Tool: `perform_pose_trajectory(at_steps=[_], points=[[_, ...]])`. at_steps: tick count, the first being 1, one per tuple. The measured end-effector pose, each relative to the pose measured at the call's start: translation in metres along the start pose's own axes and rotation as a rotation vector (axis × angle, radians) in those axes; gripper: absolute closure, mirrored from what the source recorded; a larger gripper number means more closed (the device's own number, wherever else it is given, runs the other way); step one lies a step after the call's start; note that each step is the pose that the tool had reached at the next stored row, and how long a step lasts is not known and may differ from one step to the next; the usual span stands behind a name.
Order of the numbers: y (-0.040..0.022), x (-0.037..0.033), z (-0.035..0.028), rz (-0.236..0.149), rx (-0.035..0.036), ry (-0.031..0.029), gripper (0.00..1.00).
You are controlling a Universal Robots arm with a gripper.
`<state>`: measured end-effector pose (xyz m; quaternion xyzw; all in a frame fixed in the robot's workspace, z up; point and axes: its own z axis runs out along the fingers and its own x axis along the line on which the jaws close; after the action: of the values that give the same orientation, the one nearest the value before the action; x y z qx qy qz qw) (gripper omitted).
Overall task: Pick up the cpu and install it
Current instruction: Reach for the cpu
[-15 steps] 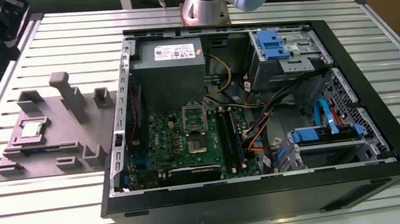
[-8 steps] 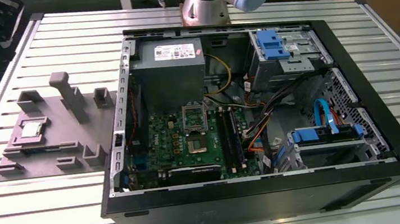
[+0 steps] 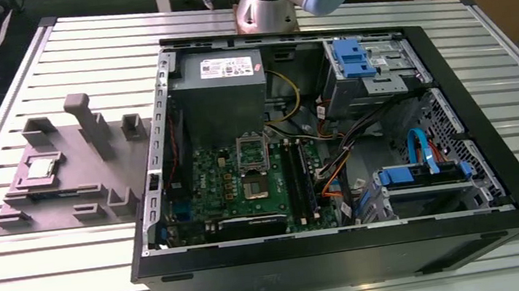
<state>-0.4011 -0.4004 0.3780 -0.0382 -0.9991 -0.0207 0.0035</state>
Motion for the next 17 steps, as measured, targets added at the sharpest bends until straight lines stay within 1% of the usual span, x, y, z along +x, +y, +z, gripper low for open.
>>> perform_pose_trajectory(at_steps=[6, 8, 13, 15, 17], points=[[-0.0008, 0.0111, 0.0009, 0.0, 0.0, -0.0001, 0.9], [-0.0011, 0.016, 0.0017, -0.001, 0.0004, 0.0002, 0.9], [-0.0015, 0.0222, 0.0054, -0.029, 0.0007, 0.0011, 0.9], [-0.0019, 0.0268, 0.0063, -0.032, 0.0007, 0.0012, 0.9], [-0.0021, 0.0287, 0.0067, -0.034, 0.0007, 0.0013, 0.9]])
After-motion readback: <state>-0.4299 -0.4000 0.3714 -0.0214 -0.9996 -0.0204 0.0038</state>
